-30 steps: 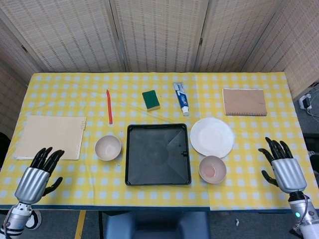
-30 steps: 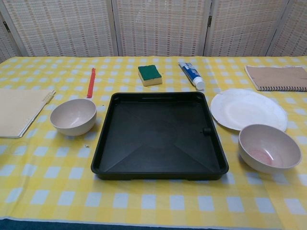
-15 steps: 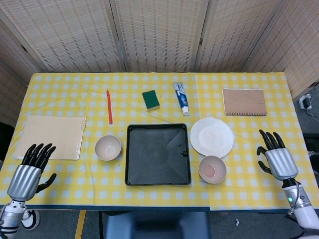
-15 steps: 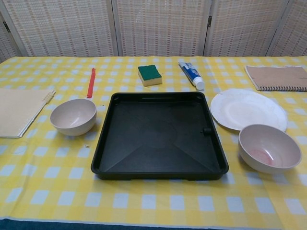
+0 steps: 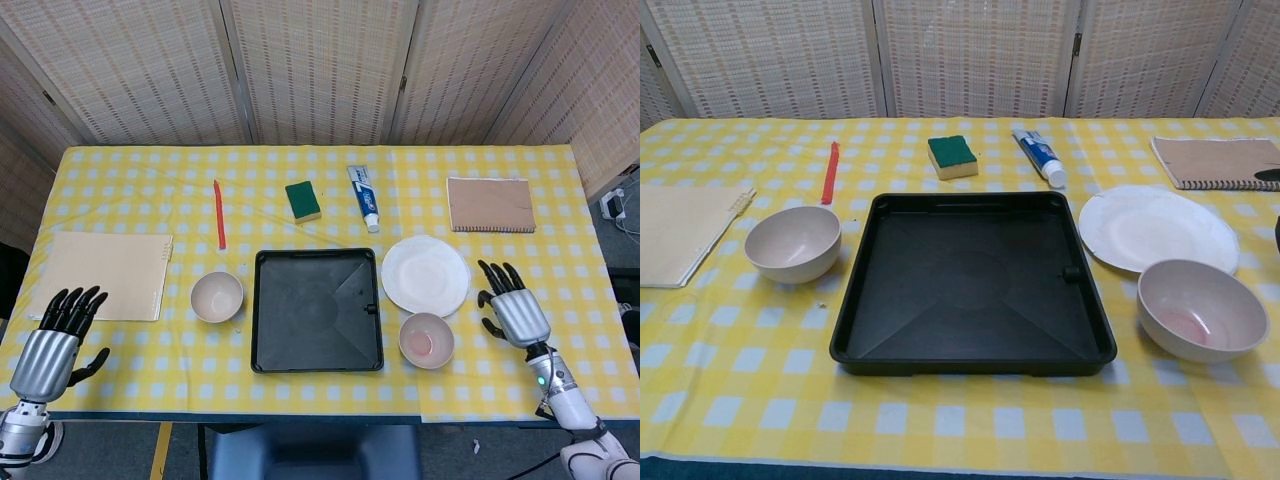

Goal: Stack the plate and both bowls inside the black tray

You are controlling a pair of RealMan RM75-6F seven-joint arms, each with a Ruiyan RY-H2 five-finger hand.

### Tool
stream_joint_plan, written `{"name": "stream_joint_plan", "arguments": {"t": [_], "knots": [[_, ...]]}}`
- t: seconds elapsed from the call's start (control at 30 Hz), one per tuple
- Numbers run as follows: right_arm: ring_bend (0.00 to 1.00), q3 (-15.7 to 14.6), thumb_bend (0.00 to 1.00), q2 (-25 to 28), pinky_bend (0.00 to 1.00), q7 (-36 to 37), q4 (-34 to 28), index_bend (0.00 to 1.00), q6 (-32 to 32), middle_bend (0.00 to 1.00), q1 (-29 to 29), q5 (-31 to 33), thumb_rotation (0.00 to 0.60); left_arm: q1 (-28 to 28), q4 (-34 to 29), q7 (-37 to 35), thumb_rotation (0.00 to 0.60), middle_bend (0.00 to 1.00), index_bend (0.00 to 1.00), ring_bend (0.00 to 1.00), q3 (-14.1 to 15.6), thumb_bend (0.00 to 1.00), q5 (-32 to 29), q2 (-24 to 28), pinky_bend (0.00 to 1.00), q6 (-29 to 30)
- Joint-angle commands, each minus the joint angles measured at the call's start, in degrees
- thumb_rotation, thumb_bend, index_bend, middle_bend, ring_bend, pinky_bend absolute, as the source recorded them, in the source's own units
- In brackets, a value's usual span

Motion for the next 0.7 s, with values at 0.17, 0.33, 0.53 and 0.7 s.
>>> {"name": "stream_joint_plan", "arguments": {"t": [0.17,0.33,0.53,0.7], "knots": [[0.0,-1.2,0.33,-4.2,0.0,3.2,4.3,0.53,-0.1,0.0,1.6,-1.1,0.6,0.4,-1.0,0.5,0.6,0.08,0.0,0.0,0.0,0.34,-0.5,0.7,0.04,0.0],[0.0,-1.3,0.33,-6.2,0.0,4.1,6.2,0.53,-0.4,0.0,2.7,-1.3,0.6,0.5,-1.4,0.3,0.6,0.07,0.0,0.0,0.1,0.34,-0.2,1.1,0.04,0.2],[0.0,-1.5,0.33,-7.6,0.0,4.6,7.4,0.53,-1.2,0.0,3.9,-1.2,0.6,0.3,-1.5,0.3,0.6,0.07,0.0,0.0,0.3,0.34,-0.2,1.2,0.04,-0.3],[0.0,-1.7,0.33,-8.6,0.0,4.9,8.5,0.53,-2.0,0.0,4.8,-1.2,0.6,0.3,-1.6,0.2,0.6,0.07,0.0,0.0,0.2,0.34,-0.3,1.3,0.04,-0.4]]}}
